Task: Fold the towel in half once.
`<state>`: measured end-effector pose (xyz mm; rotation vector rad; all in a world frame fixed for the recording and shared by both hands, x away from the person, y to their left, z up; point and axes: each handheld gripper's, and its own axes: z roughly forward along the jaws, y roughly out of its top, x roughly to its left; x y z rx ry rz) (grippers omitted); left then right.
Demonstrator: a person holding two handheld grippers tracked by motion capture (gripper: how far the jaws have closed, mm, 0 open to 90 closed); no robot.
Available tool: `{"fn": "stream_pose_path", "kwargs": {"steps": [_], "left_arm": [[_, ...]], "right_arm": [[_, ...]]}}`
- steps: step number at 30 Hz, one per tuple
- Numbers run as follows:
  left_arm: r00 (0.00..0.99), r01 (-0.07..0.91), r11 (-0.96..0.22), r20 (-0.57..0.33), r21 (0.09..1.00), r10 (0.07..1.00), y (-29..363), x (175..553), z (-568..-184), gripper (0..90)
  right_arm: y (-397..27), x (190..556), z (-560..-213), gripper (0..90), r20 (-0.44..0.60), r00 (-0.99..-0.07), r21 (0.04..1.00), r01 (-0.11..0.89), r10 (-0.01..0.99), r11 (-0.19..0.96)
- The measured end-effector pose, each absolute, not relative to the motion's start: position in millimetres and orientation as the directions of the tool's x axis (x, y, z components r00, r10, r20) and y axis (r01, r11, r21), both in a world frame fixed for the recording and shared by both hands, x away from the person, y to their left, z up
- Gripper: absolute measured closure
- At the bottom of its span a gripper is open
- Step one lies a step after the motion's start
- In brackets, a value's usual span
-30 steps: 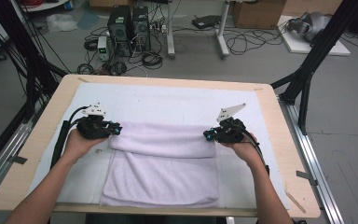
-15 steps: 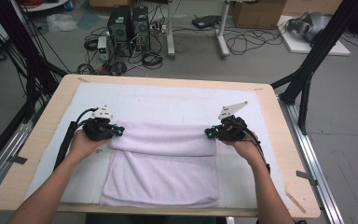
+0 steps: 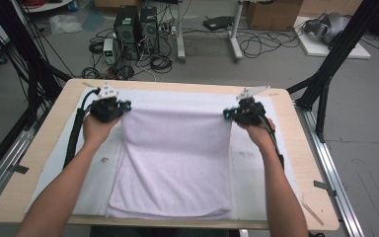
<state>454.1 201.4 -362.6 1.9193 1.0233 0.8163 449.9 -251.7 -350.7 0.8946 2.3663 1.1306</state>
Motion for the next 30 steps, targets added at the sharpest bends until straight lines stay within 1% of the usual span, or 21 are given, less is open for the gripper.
{"fn": "stream_pose_path", "kwargs": {"steps": [1,2,3,4,6,9,10,12,16,19,22,25,30], "left_arm": [[0.457,0.377,-0.358,0.164,0.854,0.874,200,459,-362,70.2],[0.449,0.382,-0.363,0.172,0.85,0.877,199,461,-363,70.2],[0.462,0.383,-0.368,0.17,0.847,0.871,200,462,-365,70.2],[0.483,0.397,-0.376,0.158,0.837,0.861,202,462,-368,70.1],[0.519,0.417,-0.402,0.149,0.815,0.842,207,458,-376,66.9],[0.548,0.44,-0.375,0.087,0.816,0.832,217,444,-388,63.3],[0.561,0.435,-0.381,0.086,0.816,0.823,219,437,-391,62.5],[0.599,0.425,-0.383,0.062,0.82,0.799,224,421,-397,61.6],[0.663,0.396,-0.415,0.058,0.819,0.747,230,391,-402,58.9],[0.708,0.374,-0.439,0.055,0.817,0.704,234,362,-406,57.1],[0.747,0.354,-0.463,0.052,0.812,0.663,237,336,-410,56.8],[0.787,0.339,-0.492,0.045,0.802,0.615,241,304,-418,56.7],[0.855,0.298,-0.547,0.036,0.782,0.518,241,257,-428,56.6]], "right_arm": [[-252,460,-350,75.3,-0.042,-0.696,0.791,0.415,0.717,0.45],[-252,463,-352,73.7,-0.051,-0.69,0.781,0.423,0.722,0.46],[-251,465,-354,73.5,-0.069,-0.687,0.763,0.431,0.724,0.482],[-251,465,-358,72.9,-0.059,-0.695,0.757,0.437,0.717,0.486],[-252,460,-365,70.3,-0.05,-0.715,0.75,0.434,0.697,0.499],[-257,450,-374,66.4,-0.002,-0.735,0.764,0.436,0.678,0.475],[-258,445,-376,65.5,0.009,-0.744,0.761,0.438,0.668,0.478],[-258,431,-380,63.8,0.011,-0.768,0.76,0.422,0.64,0.494],[-256,402,-383,61.3,0.025,-0.805,0.769,0.394,0.593,0.503],[-253,372,-388,59.3,0.035,-0.831,0.783,0.368,0.555,0.501],[-247,347,-393,57.3,0.034,-0.857,0.779,0.345,0.515,0.523],[-244,317,-401,57.6,0.03,-0.881,0.792,0.309,0.473,0.527],[-241,277,-420,56.2,0.061,-0.91,0.798,0.29,0.409,0.528]]}}
